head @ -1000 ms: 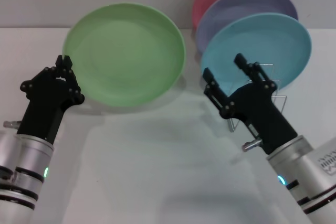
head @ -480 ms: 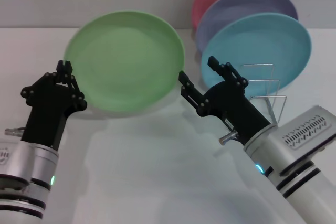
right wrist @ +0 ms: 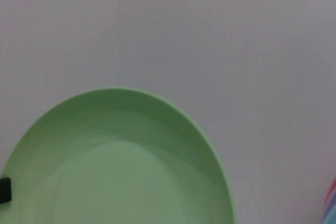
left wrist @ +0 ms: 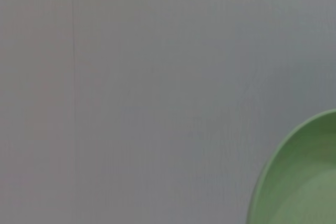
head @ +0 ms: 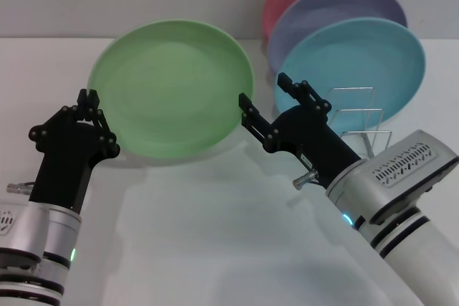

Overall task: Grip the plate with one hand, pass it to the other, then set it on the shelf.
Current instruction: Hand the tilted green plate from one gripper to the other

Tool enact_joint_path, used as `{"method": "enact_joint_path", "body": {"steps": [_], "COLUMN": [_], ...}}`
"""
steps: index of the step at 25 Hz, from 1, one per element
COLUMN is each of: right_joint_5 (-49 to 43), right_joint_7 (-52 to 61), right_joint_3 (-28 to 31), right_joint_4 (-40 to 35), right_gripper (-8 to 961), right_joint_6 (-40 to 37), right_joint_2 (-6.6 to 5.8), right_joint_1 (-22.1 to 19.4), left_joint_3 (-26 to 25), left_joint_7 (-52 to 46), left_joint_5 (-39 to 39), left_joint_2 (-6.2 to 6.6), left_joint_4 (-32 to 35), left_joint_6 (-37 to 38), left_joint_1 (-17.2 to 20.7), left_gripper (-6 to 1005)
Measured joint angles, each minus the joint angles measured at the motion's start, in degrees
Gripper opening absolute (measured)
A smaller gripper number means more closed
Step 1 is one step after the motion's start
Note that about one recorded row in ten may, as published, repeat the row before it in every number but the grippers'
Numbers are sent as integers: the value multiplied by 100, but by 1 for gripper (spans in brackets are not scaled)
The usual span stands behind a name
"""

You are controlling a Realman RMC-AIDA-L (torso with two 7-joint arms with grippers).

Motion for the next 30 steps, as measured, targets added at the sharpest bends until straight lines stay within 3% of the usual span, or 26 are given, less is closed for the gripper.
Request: {"method": "enact_joint_path", "body": {"steps": [17, 30], "right_joint_5": [-28, -23], "right_joint_7": [21, 27], "right_joint_3": [4, 4], "right_joint_4": [-4, -3], "right_gripper": [726, 726], "right_joint_6": [290, 393], "right_joint_2": [2, 4], "right_joint_1": [41, 125], "left_joint_3": [464, 496], "left_joint_7": [667, 665], "left_joint_5": [-684, -767], "left_joint_2": [0, 0], "left_joint_4": [216, 251], "left_joint_6": [134, 145], "left_joint_1": [59, 22], "left_gripper": [91, 97]}}
